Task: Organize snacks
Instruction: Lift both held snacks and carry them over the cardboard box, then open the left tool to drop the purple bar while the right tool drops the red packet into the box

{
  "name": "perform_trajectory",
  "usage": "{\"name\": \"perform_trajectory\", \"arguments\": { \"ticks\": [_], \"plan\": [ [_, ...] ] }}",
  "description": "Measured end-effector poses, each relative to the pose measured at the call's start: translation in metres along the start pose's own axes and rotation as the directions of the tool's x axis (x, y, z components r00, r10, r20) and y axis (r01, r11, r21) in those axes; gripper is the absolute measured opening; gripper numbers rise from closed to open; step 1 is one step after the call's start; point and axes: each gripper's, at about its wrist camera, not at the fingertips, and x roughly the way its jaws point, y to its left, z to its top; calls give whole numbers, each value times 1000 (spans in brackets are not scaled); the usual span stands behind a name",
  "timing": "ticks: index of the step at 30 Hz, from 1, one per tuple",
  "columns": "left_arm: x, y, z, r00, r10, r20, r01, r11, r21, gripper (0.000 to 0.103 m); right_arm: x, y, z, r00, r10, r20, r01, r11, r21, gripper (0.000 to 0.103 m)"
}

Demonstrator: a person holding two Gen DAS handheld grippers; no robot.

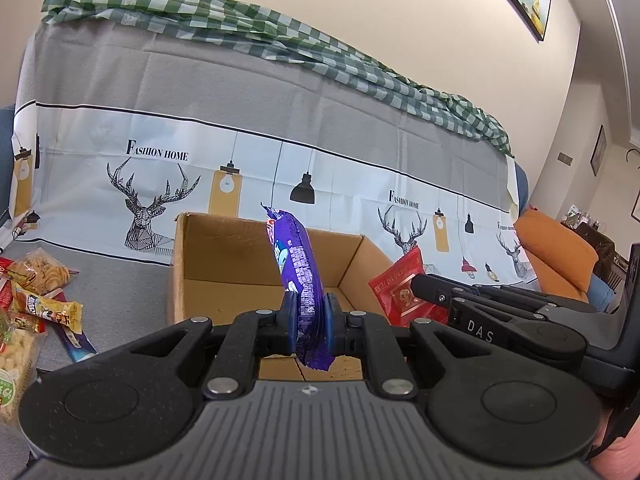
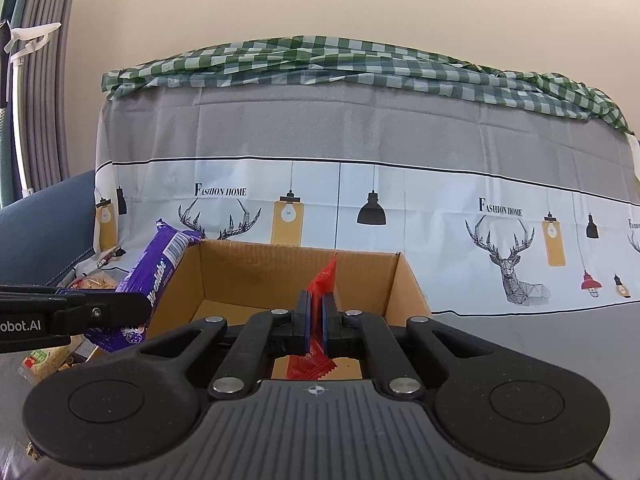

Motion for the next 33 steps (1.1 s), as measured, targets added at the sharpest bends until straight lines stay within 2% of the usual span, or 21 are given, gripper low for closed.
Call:
{"name": "perform_trajectory", "arguments": {
  "ticks": [33],
  "plan": [
    [0, -4, 0, 1000, -5, 2, 5, 1000, 2, 14, 0, 3, -1, 1000, 21, -1, -21, 999, -30, 5]
  ]
}}
